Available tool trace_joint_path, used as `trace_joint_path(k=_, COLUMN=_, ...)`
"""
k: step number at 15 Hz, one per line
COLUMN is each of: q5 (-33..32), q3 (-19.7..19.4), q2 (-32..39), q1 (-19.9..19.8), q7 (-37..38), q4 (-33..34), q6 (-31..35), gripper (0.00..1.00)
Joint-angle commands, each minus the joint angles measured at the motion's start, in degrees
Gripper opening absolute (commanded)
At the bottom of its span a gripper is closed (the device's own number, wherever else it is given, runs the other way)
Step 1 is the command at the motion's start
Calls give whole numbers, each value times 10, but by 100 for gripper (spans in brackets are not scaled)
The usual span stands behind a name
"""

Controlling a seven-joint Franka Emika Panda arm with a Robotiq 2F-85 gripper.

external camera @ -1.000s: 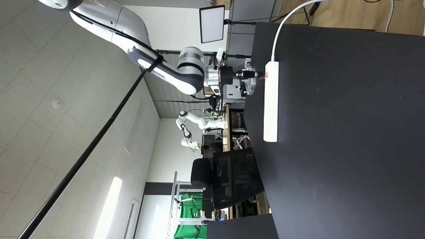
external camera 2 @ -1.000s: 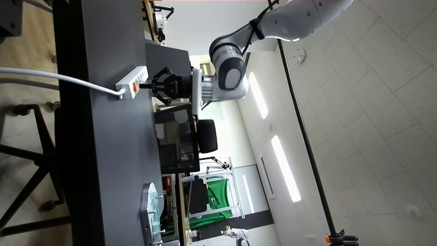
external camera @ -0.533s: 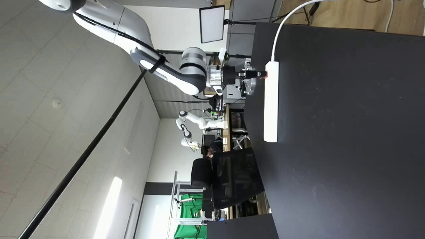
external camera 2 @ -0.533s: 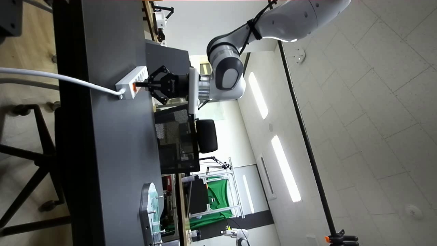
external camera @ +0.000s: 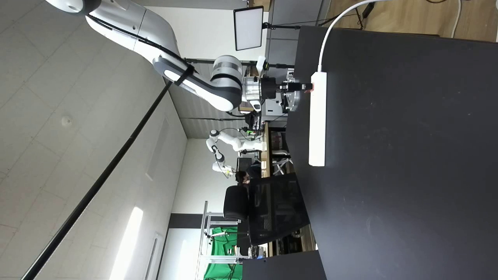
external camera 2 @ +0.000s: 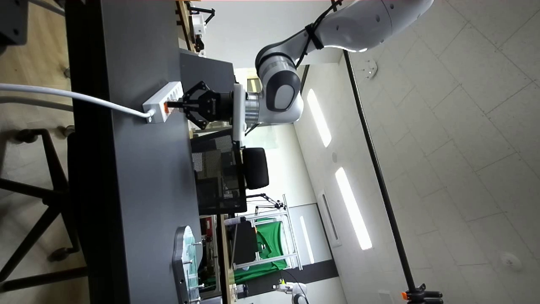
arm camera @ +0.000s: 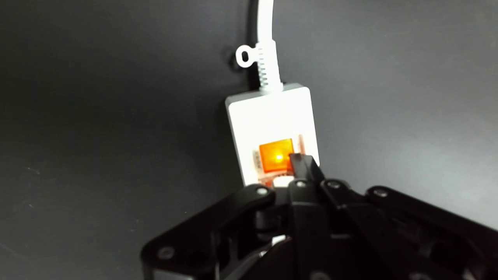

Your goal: Press the switch on the adapter

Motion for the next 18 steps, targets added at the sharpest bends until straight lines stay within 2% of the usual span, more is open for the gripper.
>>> trace_joint_path(k=1, q5=-3, q3=4, q2=0, q1=-3, q7=2, q4=1, q6=-1, gripper=0)
trace_joint_path(k=9, q5=-11, q3=7, q2=-1, q1=-7, q7=-40, q4=-15, q6=48, gripper=0)
trace_joint_path(k=18, q5=-21, q3=-2, q2=14, q1=1, q7=-39, q4=-11, q6=33, gripper=0)
